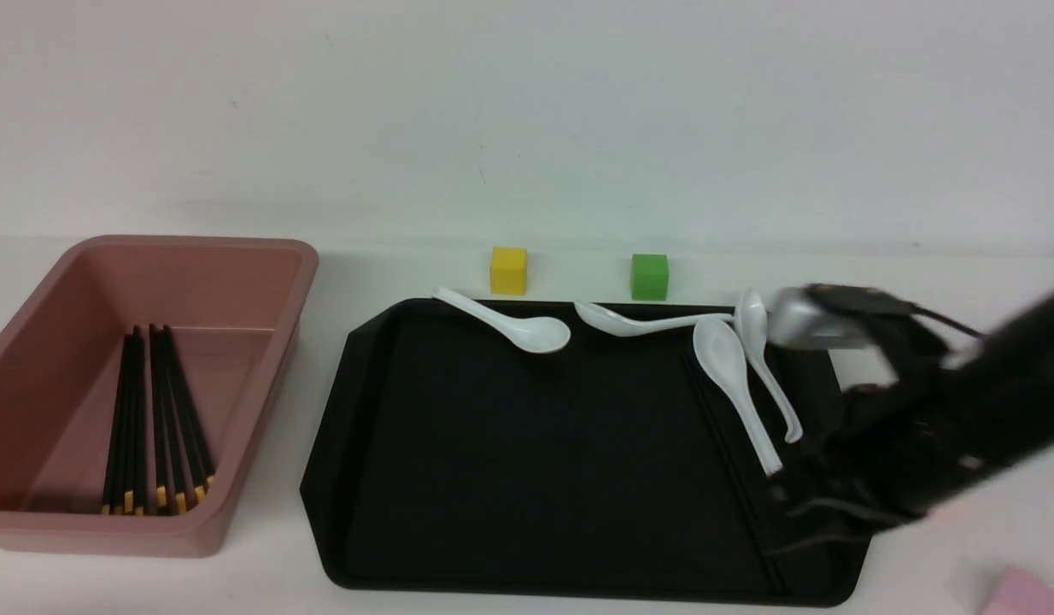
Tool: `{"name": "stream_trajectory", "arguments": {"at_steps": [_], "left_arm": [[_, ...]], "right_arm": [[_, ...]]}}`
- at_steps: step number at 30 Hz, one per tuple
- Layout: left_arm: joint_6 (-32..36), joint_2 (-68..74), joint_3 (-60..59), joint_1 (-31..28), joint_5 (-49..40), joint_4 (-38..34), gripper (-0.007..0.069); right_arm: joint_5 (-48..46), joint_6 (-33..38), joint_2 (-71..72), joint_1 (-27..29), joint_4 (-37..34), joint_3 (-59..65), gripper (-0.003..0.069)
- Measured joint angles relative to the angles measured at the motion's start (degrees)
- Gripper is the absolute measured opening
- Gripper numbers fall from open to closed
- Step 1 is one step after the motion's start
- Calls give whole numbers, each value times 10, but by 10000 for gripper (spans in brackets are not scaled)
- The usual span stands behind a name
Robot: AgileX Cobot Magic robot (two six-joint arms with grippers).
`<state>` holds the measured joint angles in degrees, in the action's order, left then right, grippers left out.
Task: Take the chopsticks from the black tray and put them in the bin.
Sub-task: Use the right arm to grab a pair of chopsticks
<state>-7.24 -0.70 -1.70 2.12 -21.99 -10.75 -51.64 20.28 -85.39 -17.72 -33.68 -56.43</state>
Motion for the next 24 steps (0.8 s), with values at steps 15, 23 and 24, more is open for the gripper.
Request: {"name": "stream_trajectory", "arguments": {"at_steps": [15,23,24], "left_arm": [[0,0,0,0,0,0,238],[0,0,0,0,0,0,238],[0,0,0,0,0,0,238]], "right_arm": [[27,-336,-205,-59,334,-142,290],[43,-336,-247,-59,337,-143,379],[43,-336,-253,-59,337,-143,379]]}}
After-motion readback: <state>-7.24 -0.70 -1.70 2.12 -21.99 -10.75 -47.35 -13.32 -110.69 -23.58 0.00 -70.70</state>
